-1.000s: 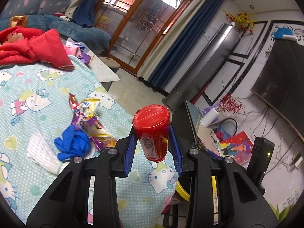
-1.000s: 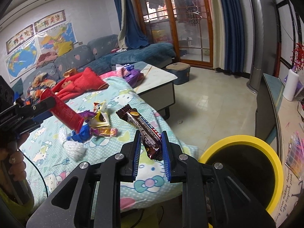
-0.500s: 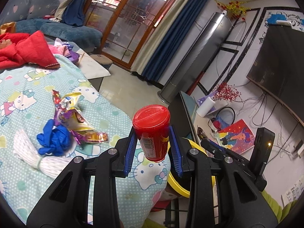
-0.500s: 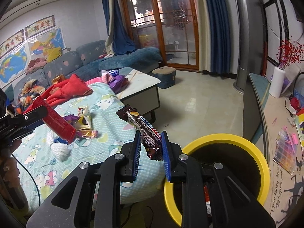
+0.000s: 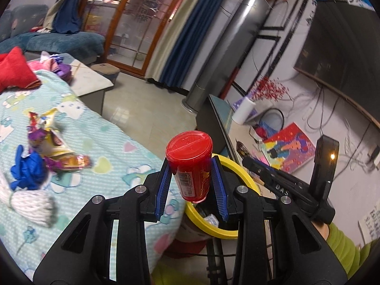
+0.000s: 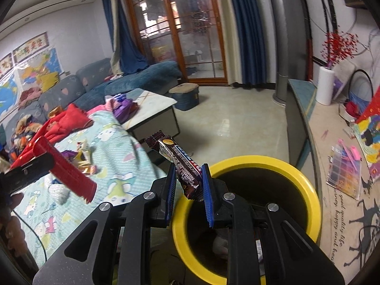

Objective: Collect trash
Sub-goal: 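Carry the red tube and chocolate wrapper over the yellow bin with both tools, then open both tools to drop the red tube and chocolate wrapper into the bin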

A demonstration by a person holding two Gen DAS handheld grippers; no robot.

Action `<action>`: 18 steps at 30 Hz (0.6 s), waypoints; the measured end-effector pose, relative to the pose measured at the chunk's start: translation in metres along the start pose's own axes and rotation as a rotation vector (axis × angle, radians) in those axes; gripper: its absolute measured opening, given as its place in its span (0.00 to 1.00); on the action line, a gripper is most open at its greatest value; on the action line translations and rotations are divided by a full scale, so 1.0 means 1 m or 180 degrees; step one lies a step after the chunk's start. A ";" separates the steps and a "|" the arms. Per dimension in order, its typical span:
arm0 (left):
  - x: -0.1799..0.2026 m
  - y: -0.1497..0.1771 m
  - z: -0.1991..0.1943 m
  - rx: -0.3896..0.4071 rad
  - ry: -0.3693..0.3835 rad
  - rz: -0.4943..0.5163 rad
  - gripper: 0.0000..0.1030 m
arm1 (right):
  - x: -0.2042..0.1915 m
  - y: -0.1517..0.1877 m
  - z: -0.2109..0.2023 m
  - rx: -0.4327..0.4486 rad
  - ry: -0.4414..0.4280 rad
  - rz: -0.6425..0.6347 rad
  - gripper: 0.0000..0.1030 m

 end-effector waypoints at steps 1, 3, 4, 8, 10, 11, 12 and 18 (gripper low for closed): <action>0.006 0.002 0.002 -0.0015 0.0018 0.0040 0.26 | 0.004 0.001 -0.001 0.0001 0.0042 -0.0004 0.20; 0.014 0.005 0.005 -0.0033 0.0039 0.0099 0.26 | 0.011 0.002 -0.004 0.0014 0.0096 0.0003 0.20; 0.017 0.006 0.006 -0.0041 0.0047 0.0122 0.26 | 0.014 0.003 -0.005 0.0017 0.0112 0.0018 0.20; 0.029 0.012 0.013 -0.0084 0.0073 0.0211 0.26 | 0.025 0.007 -0.008 0.0011 0.0249 -0.0037 0.20; 0.034 0.015 0.016 -0.0099 0.0085 0.0252 0.26 | 0.031 0.010 -0.009 -0.0003 0.0293 -0.0052 0.20; 0.037 0.016 0.017 -0.0110 0.0090 0.0269 0.26 | 0.036 0.012 -0.011 -0.0010 0.0306 -0.0045 0.20; 0.039 0.017 0.019 -0.0122 0.0094 0.0283 0.26 | 0.039 0.014 -0.011 -0.0021 0.0322 -0.0037 0.20; 0.054 0.028 0.031 -0.0207 0.0130 0.0417 0.26 | 0.061 0.027 -0.009 -0.0133 0.0380 0.0093 0.20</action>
Point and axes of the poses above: each gripper's, at about its wrist camera, not at the fingertips, and z roughly the way its jaws point, x to its right, y to its underside, the point moved 10 cm from there along z, roughly the way its jaws point, and after that the axes turned 15 degrees about -y, right-handed, at the moved point
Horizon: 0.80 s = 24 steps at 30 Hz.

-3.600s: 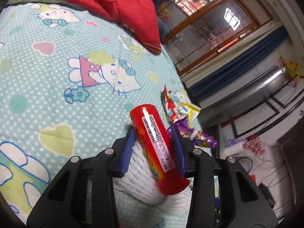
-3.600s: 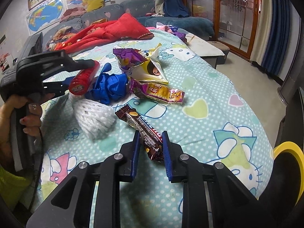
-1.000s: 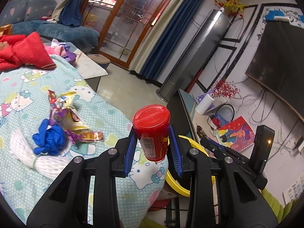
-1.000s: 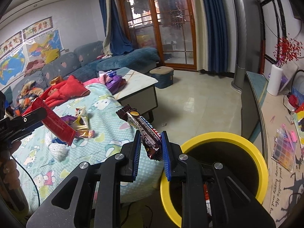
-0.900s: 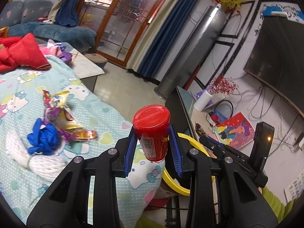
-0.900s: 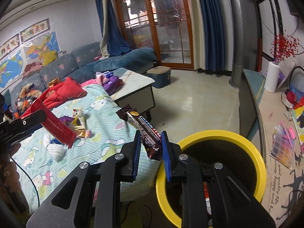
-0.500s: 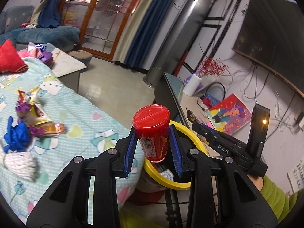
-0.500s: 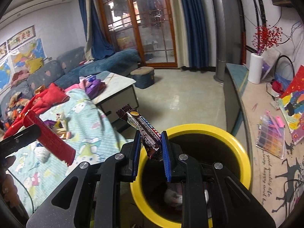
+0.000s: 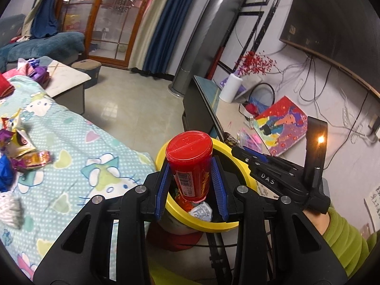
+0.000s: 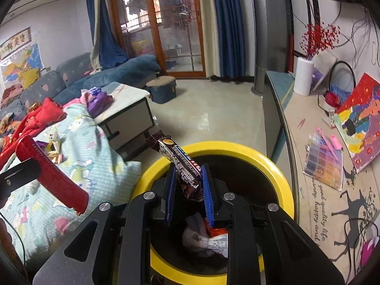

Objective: Collect trash
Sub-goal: 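Open both tools to drop the red tube and chocolate wrapper into the bin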

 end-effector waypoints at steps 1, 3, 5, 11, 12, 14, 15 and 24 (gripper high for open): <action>0.004 0.001 0.003 -0.0010 0.0004 0.0033 0.26 | 0.003 0.003 0.002 -0.0028 0.0007 0.0032 0.20; 0.009 0.004 0.008 -0.0037 0.0005 0.0094 0.26 | 0.012 0.010 0.006 -0.0098 0.0003 0.0129 0.20; 0.013 0.006 0.013 -0.0068 0.0013 0.0131 0.26 | 0.019 0.017 0.009 -0.0151 -0.0018 0.0242 0.20; 0.025 0.016 0.029 -0.0177 0.0001 0.0290 0.26 | 0.034 0.031 0.016 -0.0245 -0.0059 0.0482 0.20; 0.027 0.018 0.032 -0.0199 0.0000 0.0311 0.26 | 0.035 0.032 0.016 -0.0251 -0.0063 0.0505 0.20; 0.031 0.021 0.038 -0.0238 -0.0003 0.0361 0.26 | 0.039 0.036 0.018 -0.0273 -0.0060 0.0543 0.20; 0.033 0.023 0.041 -0.0253 -0.0006 0.0387 0.26 | 0.041 0.037 0.019 -0.0281 -0.0059 0.0556 0.20; 0.046 0.039 0.068 -0.0431 -0.0039 0.0593 0.26 | 0.060 0.050 0.023 -0.0349 -0.0050 0.0747 0.22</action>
Point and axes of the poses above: each gripper's, at about its wrist camera, not at the fingertips, and z roughly the way its jaws point, x to its right, y to its underside, the point moved 10 cm from there along z, roughly the way its jaws point, and after that the axes turned 15 degrees about -y, right-handed, at the moved point
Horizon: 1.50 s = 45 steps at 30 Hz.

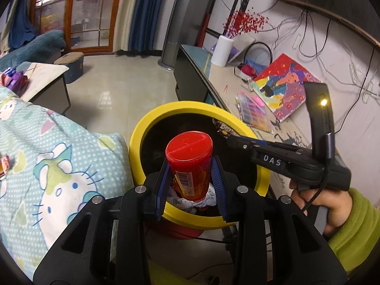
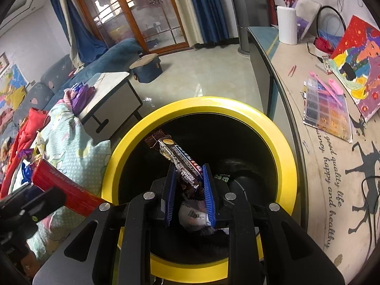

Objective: Collect trash
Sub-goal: 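Open both tools to drop the red tube and chocolate wrapper into the bin, then move both tools back from the bin toward the wrappers on the bed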

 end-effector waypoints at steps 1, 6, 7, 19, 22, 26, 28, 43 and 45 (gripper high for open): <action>0.001 0.001 0.002 -0.0018 -0.0004 0.0014 0.26 | 0.002 0.000 0.000 0.0000 0.0007 0.0013 0.22; 0.005 0.004 0.011 -0.0071 -0.0004 0.0068 0.26 | 0.009 0.001 -0.001 0.0001 0.0011 0.0094 0.23; 0.005 0.004 0.013 -0.0079 -0.0002 0.0072 0.26 | 0.011 0.001 -0.001 0.0001 0.0009 0.0109 0.24; -0.010 -0.002 0.007 -0.0053 -0.0020 -0.0181 0.58 | 0.016 0.000 -0.006 0.0056 0.0068 0.0206 0.47; -0.018 -0.004 -0.001 -0.0002 -0.0031 -0.0269 0.78 | 0.014 -0.002 -0.008 0.0079 0.0082 0.0191 0.51; -0.027 -0.007 -0.009 0.0074 -0.0097 -0.0330 0.88 | 0.009 -0.005 -0.011 0.0121 0.0096 0.0144 0.54; -0.031 -0.008 -0.013 0.0110 -0.0119 -0.0339 0.88 | 0.008 -0.007 -0.011 0.0131 0.0094 0.0128 0.56; -0.047 -0.014 -0.044 0.0383 -0.0320 -0.0305 0.89 | -0.028 -0.022 -0.027 0.0328 0.0049 -0.0139 0.65; -0.051 -0.014 -0.049 0.0437 -0.0366 -0.0302 0.89 | -0.039 -0.024 -0.030 0.0362 0.0010 -0.0210 0.67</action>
Point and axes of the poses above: each gripper's, at about its wrist camera, not at the fingertips, and z roughly the way its jaws point, x to its right, y to its underside, the point moved 10 cm from there along z, roughly the way its jaws point, and after that the axes turned 15 degrees about -y, right-handed, at the moved point
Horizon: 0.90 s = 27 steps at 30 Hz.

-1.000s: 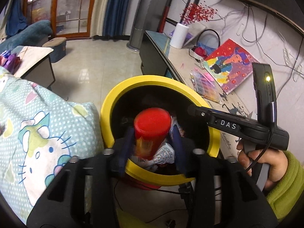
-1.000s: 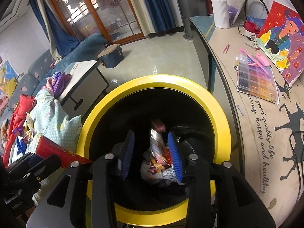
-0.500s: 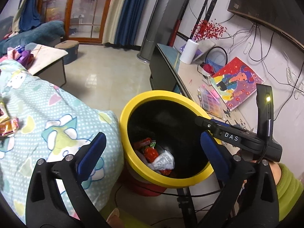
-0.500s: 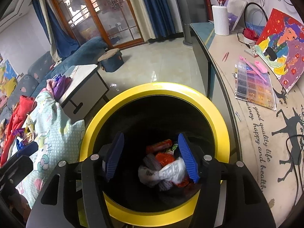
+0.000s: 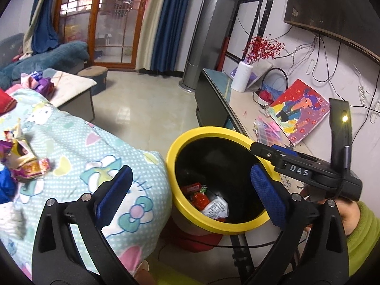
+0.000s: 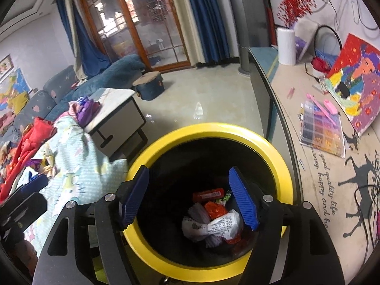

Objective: Collect trash
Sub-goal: 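Move both tools back from the bin toward the wrappers on the bed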

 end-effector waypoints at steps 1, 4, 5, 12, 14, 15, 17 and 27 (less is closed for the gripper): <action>-0.002 -0.001 -0.002 0.0028 -0.0022 -0.0003 0.89 | -0.007 -0.002 -0.001 0.0017 -0.0035 -0.0048 0.68; -0.012 -0.005 -0.009 0.0108 -0.0081 -0.0032 0.89 | -0.025 -0.008 -0.005 0.0062 -0.0093 -0.0182 0.69; -0.016 -0.006 -0.011 0.0134 -0.0108 -0.0038 0.89 | -0.029 -0.010 -0.006 0.0074 -0.0107 -0.0213 0.70; -0.049 -0.017 -0.031 0.0338 -0.0315 -0.0189 0.89 | -0.072 -0.015 -0.014 0.0179 -0.0258 -0.0433 0.72; -0.057 -0.019 -0.036 0.0379 -0.0357 -0.0236 0.89 | -0.082 -0.016 -0.015 0.0210 -0.0299 -0.0485 0.73; -0.061 -0.021 -0.038 0.0399 -0.0380 -0.0259 0.89 | -0.086 -0.015 -0.016 0.0219 -0.0316 -0.0504 0.73; -0.072 -0.023 -0.043 0.0454 -0.0442 -0.0308 0.89 | -0.095 -0.015 -0.017 0.0235 -0.0351 -0.0548 0.73; -0.122 -0.030 -0.063 0.0631 -0.0713 -0.0570 0.89 | -0.137 -0.012 -0.021 0.0271 -0.0537 -0.0746 0.76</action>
Point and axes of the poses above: each gripper's, at about its wrist camera, not at the fingertips, and z roughly the way its jaws point, x to its right, y to its underside, the point moved 10 cm from there along z, roughly the way its jaws point, and after that the axes turned 15 degrees about -y, right-handed, at the moved point
